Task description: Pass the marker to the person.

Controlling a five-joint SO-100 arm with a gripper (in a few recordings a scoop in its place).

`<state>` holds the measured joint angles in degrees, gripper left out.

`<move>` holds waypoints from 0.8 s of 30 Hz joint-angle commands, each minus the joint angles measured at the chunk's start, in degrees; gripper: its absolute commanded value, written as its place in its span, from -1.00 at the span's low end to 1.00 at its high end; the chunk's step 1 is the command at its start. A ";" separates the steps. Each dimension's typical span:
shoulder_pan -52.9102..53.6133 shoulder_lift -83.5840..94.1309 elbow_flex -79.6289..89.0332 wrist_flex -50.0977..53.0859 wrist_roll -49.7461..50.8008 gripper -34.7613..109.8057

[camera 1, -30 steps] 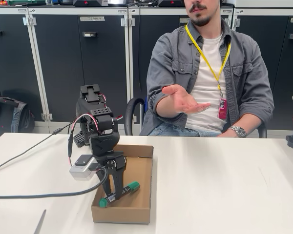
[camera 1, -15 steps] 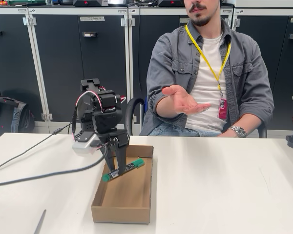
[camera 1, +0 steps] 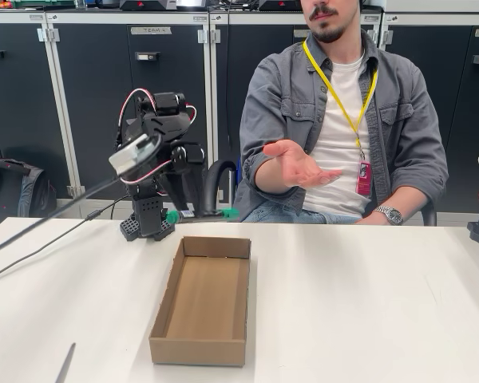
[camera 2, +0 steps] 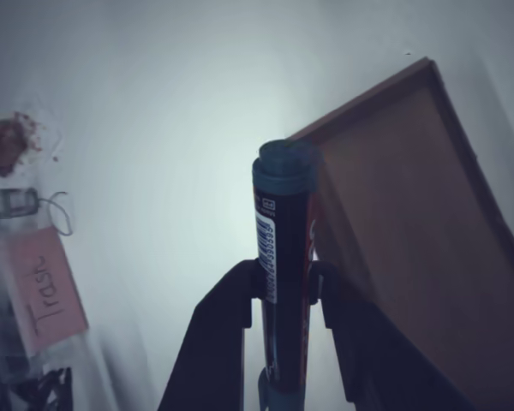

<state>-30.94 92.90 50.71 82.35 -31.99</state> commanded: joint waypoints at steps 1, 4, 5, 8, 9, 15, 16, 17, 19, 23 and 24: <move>-4.13 8.00 0.97 -7.12 2.72 -0.59; -7.29 9.93 1.14 -11.87 5.36 -0.59; -8.44 10.55 1.23 -13.18 6.24 -0.59; -11.87 12.48 2.02 -17.14 8.70 -0.59; -13.01 13.10 2.37 -18.54 9.67 -0.59; -18.81 14.50 2.46 -23.91 16.08 -0.59; -19.51 14.50 2.37 -24.35 17.14 -0.59; -20.13 14.50 2.29 -24.70 18.19 -0.59; -21.27 14.41 1.93 -25.31 20.74 -0.59; -23.29 13.27 0.79 -25.84 26.81 -0.59; -23.73 12.83 0.26 -25.93 28.56 -0.59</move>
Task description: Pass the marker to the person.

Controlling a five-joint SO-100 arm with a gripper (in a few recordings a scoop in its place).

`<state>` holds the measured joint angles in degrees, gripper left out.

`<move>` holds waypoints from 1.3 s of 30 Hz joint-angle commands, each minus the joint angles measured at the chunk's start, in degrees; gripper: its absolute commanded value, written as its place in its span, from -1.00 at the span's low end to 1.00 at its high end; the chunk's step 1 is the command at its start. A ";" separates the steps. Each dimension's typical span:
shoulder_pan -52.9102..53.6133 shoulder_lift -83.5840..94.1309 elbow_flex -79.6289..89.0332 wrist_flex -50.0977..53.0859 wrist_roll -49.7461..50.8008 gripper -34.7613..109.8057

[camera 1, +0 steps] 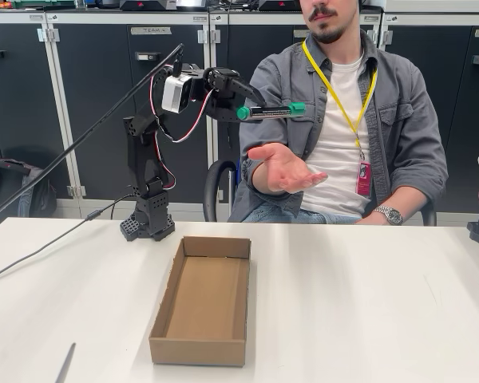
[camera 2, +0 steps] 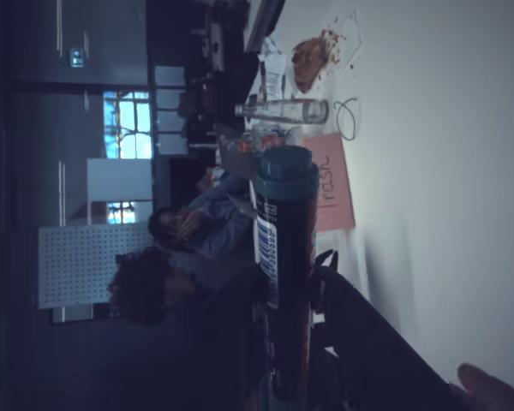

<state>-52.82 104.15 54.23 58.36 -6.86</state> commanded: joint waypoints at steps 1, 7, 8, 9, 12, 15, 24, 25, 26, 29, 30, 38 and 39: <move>-2.37 1.14 -3.78 -2.20 5.10 -0.59; -5.45 -2.90 -7.12 -1.49 13.18 -0.59; -6.15 -3.78 -7.73 0.00 13.80 -0.59; -6.86 -4.66 -8.26 1.49 14.24 -0.59; -8.44 -6.42 -8.53 4.22 16.52 -0.59; -9.32 -7.82 -8.53 5.89 18.81 -0.59; -10.99 -11.87 -10.63 7.56 24.61 -0.59; -11.43 -12.13 -10.72 7.56 24.96 -0.59; -11.95 -12.39 -10.72 7.82 25.22 -0.59; -13.62 -13.36 -11.43 9.58 26.54 -0.59; -14.15 -13.71 -11.69 9.93 26.98 -0.59; -16.35 -16.00 -12.83 13.71 29.44 -0.59; -16.44 -16.17 -12.83 14.50 29.53 -0.59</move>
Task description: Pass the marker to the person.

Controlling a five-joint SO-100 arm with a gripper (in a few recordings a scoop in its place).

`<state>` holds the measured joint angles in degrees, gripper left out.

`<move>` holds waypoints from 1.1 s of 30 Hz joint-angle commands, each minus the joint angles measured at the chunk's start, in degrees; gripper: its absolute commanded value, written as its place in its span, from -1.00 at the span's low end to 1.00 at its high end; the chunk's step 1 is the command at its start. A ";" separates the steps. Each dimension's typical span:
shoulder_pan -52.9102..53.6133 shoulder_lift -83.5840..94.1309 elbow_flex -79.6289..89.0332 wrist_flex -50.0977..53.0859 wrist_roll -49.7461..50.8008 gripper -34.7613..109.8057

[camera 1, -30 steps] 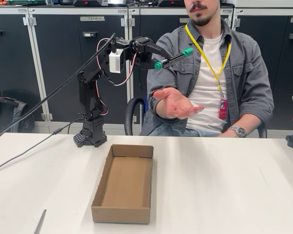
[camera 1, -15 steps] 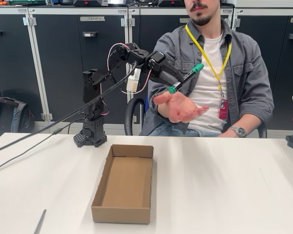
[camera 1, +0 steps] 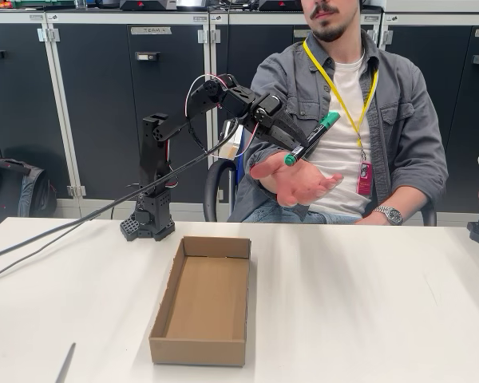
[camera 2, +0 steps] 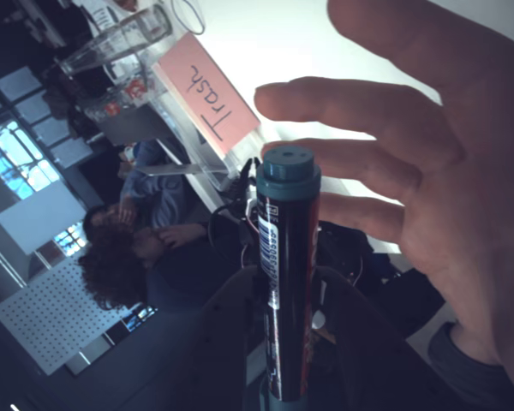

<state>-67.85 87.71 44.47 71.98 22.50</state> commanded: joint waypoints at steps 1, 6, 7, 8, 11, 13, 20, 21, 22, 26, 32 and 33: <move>-1.58 -0.09 -3.43 1.76 0.26 -0.59; -1.67 -1.58 -4.39 6.59 -1.49 -0.59; -1.41 -1.85 -4.39 7.03 -1.93 -0.59; -1.14 -2.02 -4.39 7.47 -2.29 -0.59; -0.35 -2.64 -4.48 8.26 -3.52 -0.59; 0.00 -2.90 -4.48 8.44 -4.13 -0.59; 0.09 -3.25 -4.39 8.35 -7.29 -0.59; 0.09 -3.43 -4.39 8.35 -7.56 -0.59; 0.09 -3.43 -4.31 8.35 -7.91 -0.59; 0.18 -3.43 -4.22 8.44 -8.00 -0.59; 0.18 -3.43 -4.31 8.00 -8.00 -0.59; 0.18 -3.43 -4.31 8.00 -8.00 -0.59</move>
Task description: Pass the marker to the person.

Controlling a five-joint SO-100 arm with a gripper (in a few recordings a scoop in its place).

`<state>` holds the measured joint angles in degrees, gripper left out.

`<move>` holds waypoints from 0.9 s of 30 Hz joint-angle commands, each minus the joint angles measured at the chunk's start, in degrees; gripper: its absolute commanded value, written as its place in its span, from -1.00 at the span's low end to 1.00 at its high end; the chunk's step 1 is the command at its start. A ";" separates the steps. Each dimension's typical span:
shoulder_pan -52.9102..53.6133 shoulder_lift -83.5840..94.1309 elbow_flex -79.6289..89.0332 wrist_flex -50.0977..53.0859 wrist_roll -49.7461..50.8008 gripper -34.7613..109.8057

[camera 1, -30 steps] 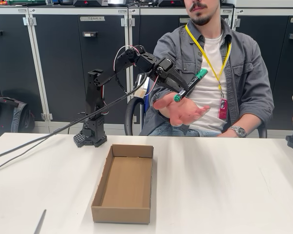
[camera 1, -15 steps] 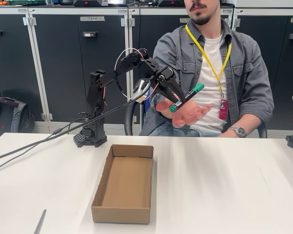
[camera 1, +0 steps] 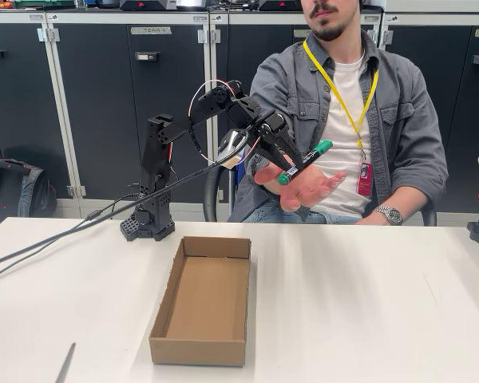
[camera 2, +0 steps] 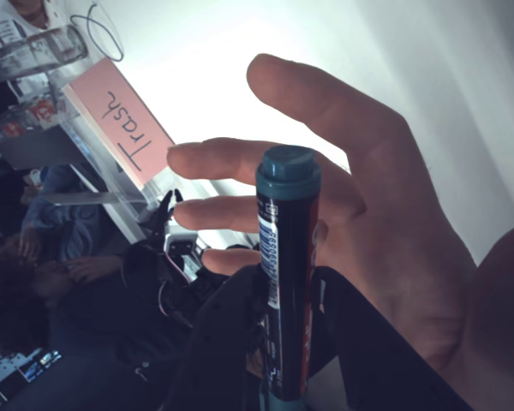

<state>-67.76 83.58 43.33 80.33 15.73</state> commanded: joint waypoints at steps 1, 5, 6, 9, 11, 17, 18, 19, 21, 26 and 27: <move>0.09 0.70 -3.08 -0.35 -1.23 -0.59; 0.00 0.70 -2.99 0.26 -1.23 -0.55; 0.09 0.70 -2.90 0.53 -0.97 -0.50; 0.35 0.88 -2.81 0.79 -0.18 -0.35; 0.35 0.88 -2.72 0.70 0.00 -0.26; 0.53 0.97 -2.72 2.02 0.35 -0.05; 0.62 0.97 -2.72 2.37 0.35 -0.04; 0.62 0.97 -2.72 2.81 0.35 -0.04; 0.88 1.05 -2.99 3.34 0.35 -0.04; 2.20 1.93 -2.81 3.34 -0.26 -0.04; 2.46 2.20 -2.64 3.16 -0.53 -0.04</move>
<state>-65.92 83.58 43.33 83.76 15.91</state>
